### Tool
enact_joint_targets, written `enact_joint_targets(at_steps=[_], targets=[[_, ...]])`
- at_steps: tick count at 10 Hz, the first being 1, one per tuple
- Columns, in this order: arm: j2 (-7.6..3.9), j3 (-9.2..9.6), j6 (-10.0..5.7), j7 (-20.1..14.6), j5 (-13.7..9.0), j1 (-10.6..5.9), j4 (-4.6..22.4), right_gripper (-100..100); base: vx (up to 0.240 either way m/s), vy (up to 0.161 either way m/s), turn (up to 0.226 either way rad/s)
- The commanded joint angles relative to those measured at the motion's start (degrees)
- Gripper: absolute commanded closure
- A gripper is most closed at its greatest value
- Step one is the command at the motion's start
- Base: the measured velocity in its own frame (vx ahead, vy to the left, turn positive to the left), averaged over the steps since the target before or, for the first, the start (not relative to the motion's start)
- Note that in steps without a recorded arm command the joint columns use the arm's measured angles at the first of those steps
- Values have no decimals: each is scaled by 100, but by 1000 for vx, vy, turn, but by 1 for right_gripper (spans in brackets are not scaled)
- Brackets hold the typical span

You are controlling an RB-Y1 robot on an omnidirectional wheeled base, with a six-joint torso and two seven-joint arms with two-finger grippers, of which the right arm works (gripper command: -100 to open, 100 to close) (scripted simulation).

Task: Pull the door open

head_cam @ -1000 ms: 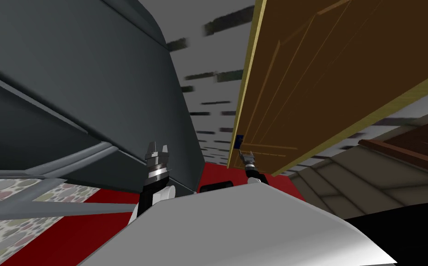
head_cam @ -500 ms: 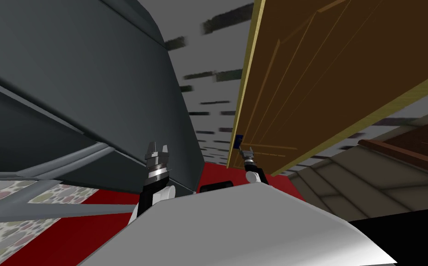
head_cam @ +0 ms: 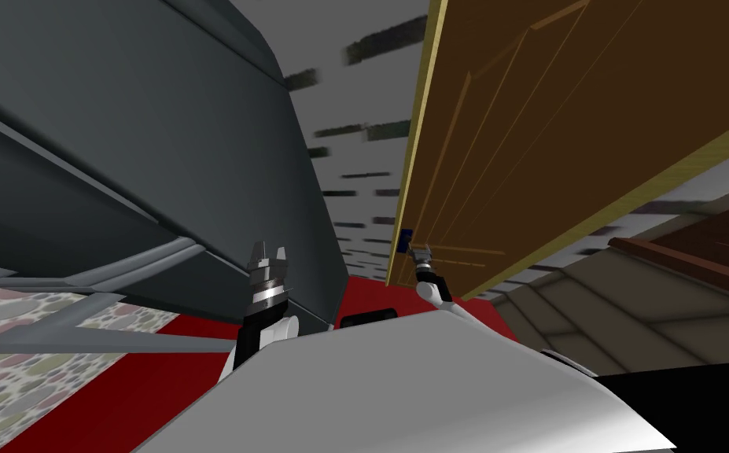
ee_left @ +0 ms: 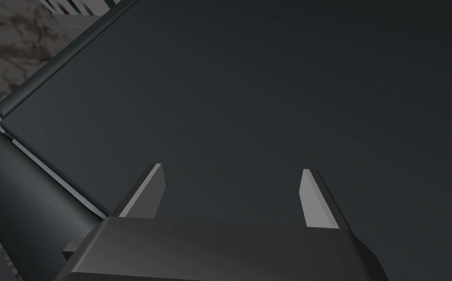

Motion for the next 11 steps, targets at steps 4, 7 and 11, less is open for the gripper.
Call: enact_joint_targets(at_steps=[4, 7, 11], targets=[[282, -524, 317, -316, 489, -533, 716, -100, -15, -10, 36], [399, -749, 446, -445, 697, -754, 1183, -100, -18, -12, 42], [639, -1204, 705, -707, 1119, -1201, 1927, -100, -16, -13, 55]])
